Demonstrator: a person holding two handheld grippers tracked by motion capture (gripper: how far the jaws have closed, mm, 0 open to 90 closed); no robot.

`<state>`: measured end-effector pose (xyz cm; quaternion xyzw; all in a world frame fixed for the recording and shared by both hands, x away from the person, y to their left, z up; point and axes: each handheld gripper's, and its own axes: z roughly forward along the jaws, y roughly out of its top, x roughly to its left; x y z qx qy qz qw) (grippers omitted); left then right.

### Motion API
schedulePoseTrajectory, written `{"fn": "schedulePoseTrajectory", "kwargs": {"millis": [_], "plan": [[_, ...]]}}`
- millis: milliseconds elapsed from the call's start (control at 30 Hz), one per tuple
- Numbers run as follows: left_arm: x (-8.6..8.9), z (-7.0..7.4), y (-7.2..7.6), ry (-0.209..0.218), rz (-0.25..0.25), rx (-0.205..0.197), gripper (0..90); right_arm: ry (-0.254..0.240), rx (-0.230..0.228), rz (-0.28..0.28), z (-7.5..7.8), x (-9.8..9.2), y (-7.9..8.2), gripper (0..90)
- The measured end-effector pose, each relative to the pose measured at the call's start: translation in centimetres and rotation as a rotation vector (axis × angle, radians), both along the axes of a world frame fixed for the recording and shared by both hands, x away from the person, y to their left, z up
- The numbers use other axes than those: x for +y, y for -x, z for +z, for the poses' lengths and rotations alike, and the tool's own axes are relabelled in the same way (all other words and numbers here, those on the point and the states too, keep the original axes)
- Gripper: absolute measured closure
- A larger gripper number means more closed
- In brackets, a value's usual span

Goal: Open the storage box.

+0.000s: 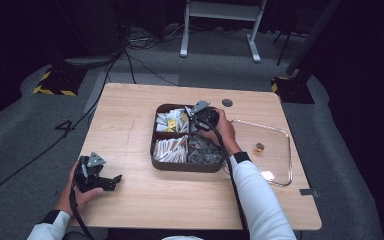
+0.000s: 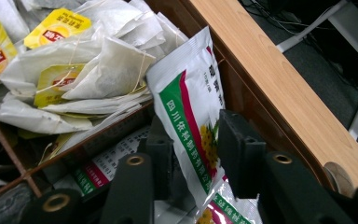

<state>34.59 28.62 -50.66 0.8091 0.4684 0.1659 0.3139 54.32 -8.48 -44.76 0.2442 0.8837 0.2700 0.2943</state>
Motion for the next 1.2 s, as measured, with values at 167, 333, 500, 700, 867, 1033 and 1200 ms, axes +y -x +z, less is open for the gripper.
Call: {"fn": "schedulePoseTrajectory", "kwargs": {"millis": [167,333,500,700,867,1033,1200], "plan": [[0.0,0.0,0.0,0.0,0.0,0.0,0.5,-0.008,-0.012,0.0,0.1,0.0,0.1,80.7],[0.0,0.0,0.0,0.0,0.0,0.0,0.5,-0.03,-0.062,-0.033,0.6,-0.4,0.2,84.7],[0.0,0.0,0.0,0.0,0.0,0.0,0.5,-0.084,-0.049,-0.026,0.9,-1.1,0.5,84.9],[0.0,0.0,0.0,0.0,0.0,0.0,0.5,-0.143,-0.038,0.003,1.4,-2.1,1.7,84.9],[0.0,0.0,0.0,0.0,0.0,0.0,0.5,-0.182,-0.034,0.018,2.0,-3.0,2.6,84.9],[0.0,0.0,0.0,0.0,0.0,0.0,0.5,-0.217,-0.032,0.023,2.4,-3.6,3.2,84.9],[0.0,0.0,0.0,0.0,0.001,0.0,0.4,-0.255,-0.027,0.03,2.6,-4.5,3.9,84.9]]}}
